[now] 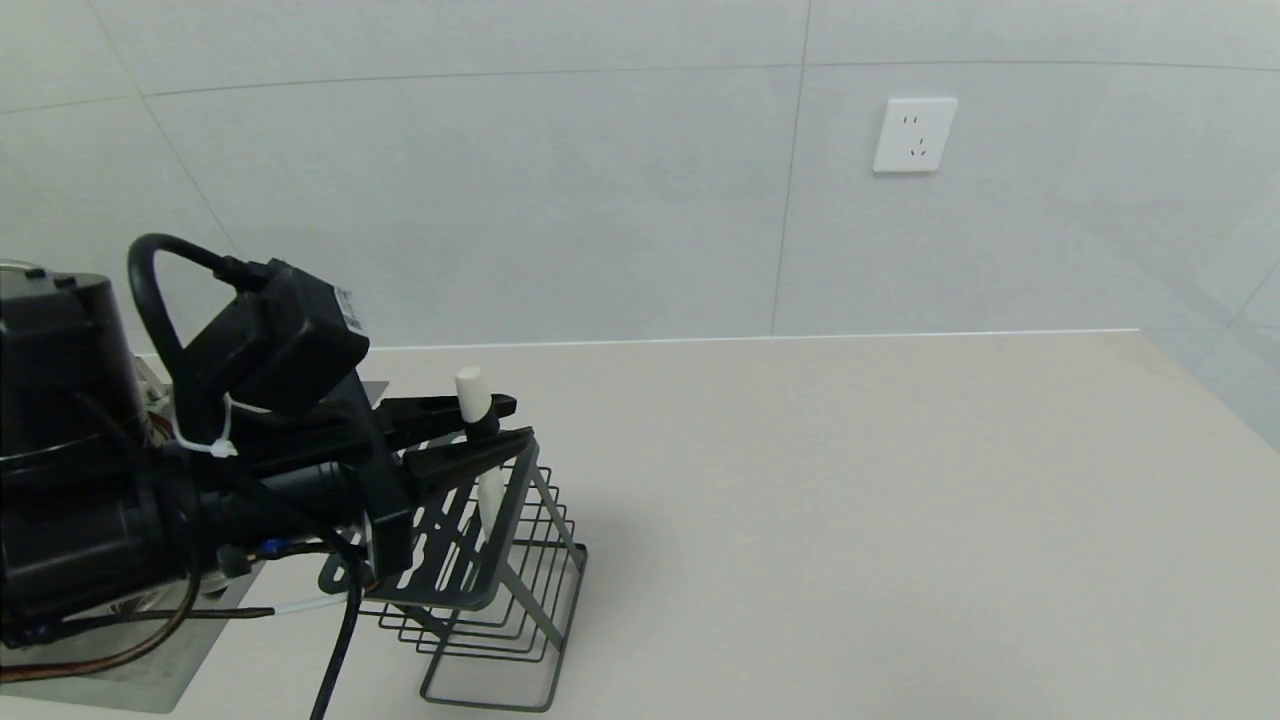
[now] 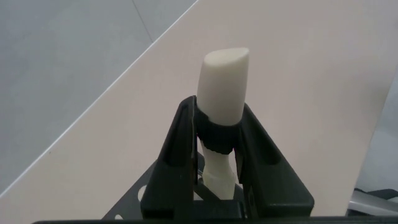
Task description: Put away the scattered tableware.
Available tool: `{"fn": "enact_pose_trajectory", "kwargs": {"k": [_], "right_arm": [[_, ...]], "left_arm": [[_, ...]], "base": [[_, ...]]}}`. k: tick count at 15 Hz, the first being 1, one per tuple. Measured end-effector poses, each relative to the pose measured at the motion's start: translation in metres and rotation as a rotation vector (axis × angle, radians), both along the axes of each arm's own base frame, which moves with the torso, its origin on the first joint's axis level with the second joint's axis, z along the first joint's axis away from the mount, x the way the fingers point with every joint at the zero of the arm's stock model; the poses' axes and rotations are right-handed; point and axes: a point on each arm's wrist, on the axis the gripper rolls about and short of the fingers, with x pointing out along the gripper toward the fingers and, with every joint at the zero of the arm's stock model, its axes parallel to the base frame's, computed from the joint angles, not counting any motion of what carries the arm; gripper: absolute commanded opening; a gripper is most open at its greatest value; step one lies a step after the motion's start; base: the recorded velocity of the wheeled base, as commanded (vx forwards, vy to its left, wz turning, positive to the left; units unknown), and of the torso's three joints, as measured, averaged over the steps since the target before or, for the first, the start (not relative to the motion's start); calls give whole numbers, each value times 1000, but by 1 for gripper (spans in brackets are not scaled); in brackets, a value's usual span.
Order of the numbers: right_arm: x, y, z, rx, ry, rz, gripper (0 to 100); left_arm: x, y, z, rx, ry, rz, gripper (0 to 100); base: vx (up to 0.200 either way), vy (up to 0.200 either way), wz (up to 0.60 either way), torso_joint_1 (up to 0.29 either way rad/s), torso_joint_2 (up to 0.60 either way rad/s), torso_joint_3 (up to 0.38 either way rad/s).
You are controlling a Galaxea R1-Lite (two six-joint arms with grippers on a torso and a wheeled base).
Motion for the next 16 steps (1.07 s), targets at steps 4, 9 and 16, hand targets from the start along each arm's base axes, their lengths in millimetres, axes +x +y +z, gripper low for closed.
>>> {"fn": "enact_pose_trajectory", "kwargs": {"k": [4,9,16], "right_arm": [[0,0,0,0,0,0,0],[0,0,0,0,0,0,0],[0,0,0,1,0,0,0]], "left_arm": [[-1,1,-6,3,8,1,0],[1,0,-10,9,23,1,0],[-3,3,-20,21,58,7,100]], "base": [[0,0,0,0,0,0],[0,0,0,0,0,0],[0,0,0,0,0,0]]}}
